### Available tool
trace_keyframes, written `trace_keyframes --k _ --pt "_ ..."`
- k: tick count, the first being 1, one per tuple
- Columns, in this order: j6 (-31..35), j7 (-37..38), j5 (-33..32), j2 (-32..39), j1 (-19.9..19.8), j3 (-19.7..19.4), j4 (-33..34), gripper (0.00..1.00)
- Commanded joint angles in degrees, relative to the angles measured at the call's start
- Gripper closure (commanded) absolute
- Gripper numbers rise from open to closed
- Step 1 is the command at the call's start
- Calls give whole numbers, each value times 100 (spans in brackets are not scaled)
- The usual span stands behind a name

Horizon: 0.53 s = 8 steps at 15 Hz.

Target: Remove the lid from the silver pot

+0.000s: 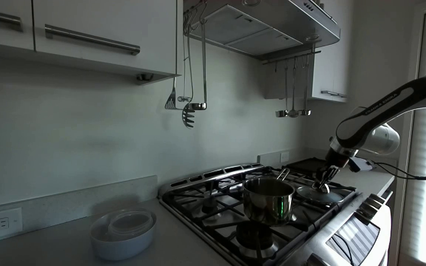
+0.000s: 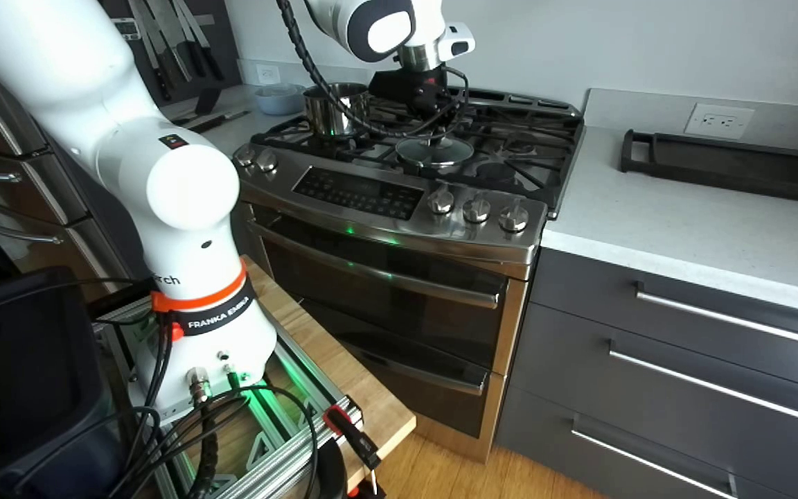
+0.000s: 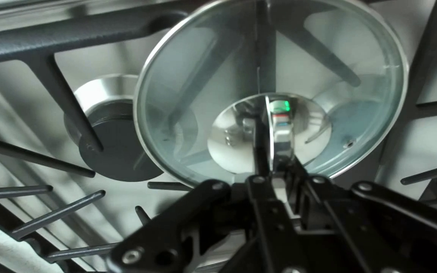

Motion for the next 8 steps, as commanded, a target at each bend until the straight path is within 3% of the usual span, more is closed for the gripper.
trace_keyframes --k 1,8 --pt "110 -308 246 43 128 -111 20 96" --pt "130 -426 244 117 119 -81 25 96"
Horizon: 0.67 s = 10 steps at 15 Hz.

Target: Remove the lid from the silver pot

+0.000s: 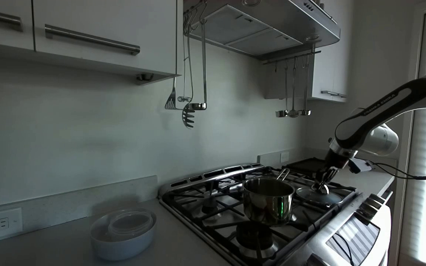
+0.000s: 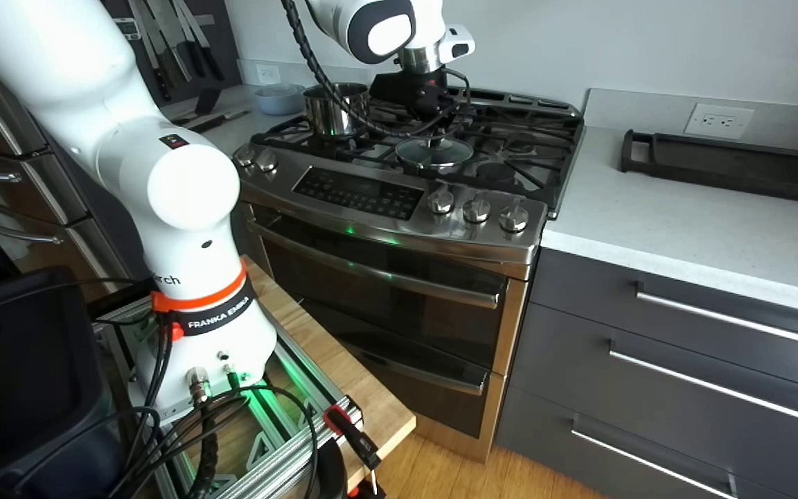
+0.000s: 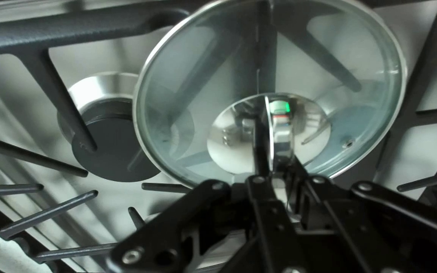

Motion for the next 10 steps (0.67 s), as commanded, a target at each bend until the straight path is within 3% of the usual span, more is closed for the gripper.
trace_keyframes --k 1,2,4,10 --pt "111 -173 136 59 81 -60 10 93" --pt "107 -161 121 62 73 -50 13 61" --pt "87 -146 104 46 65 -40 27 53" --pt "-84 60 -172 -139 -66 65 117 7"
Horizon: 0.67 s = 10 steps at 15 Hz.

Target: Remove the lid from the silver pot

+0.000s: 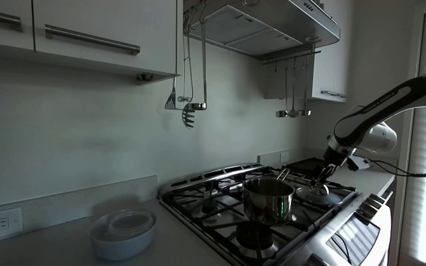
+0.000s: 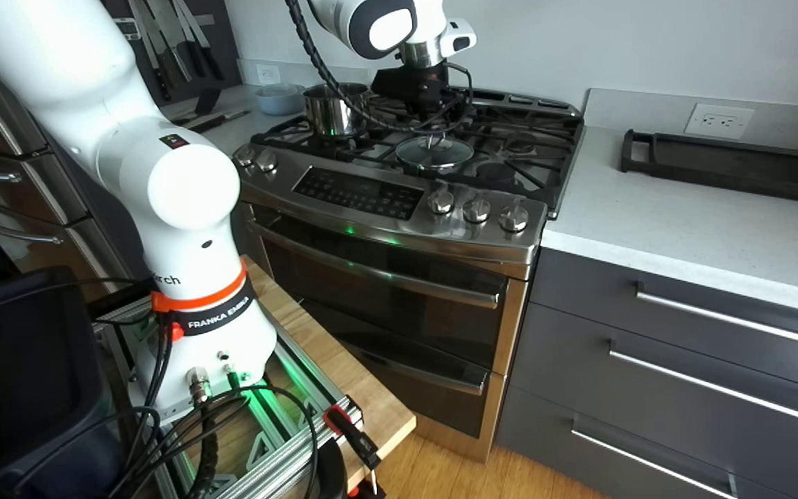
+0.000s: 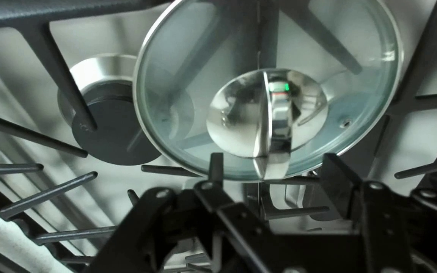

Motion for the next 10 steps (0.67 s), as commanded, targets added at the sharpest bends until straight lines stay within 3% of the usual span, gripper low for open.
trace_keyframes --k 1,7,10 --pt "-143 148 -229 -183 -106 70 39 2" --pt "-599 583 -769 -664 -256 280 250 0" --pt "-1058 705 -878 -951 -152 414 454 0"
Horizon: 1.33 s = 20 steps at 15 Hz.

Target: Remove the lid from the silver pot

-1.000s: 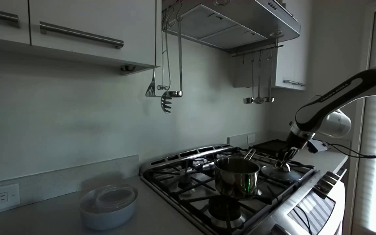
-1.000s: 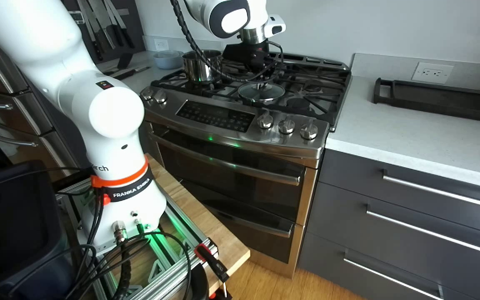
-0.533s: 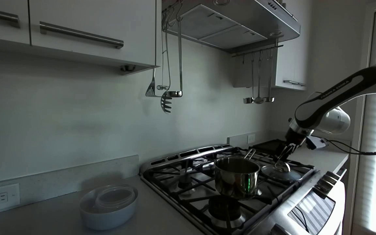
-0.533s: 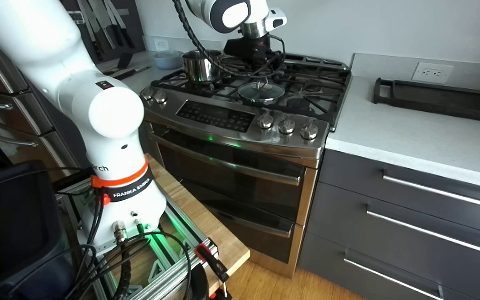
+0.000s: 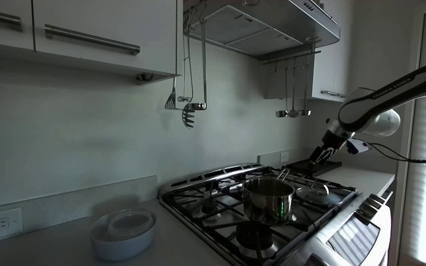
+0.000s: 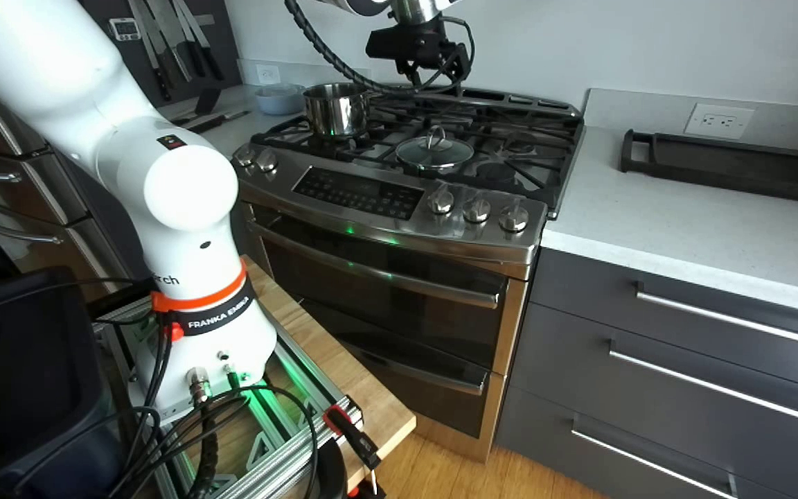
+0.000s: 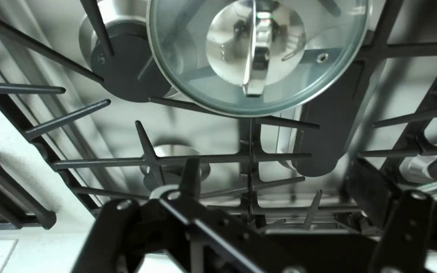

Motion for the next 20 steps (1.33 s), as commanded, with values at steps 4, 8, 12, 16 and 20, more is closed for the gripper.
trace_keyframes --k 4,8,12,16,20 --pt "-1097 185 -91 -582 249 354 434 0" --pt "-1769 127 152 -522 617 502 825 0" --pt "-2531 434 325 -275 772 777 1143 0" --pt "-2585 694 240 -265 704 990 1125 0" --pt "-2606 823 227 -124 676 1069 1204 0"
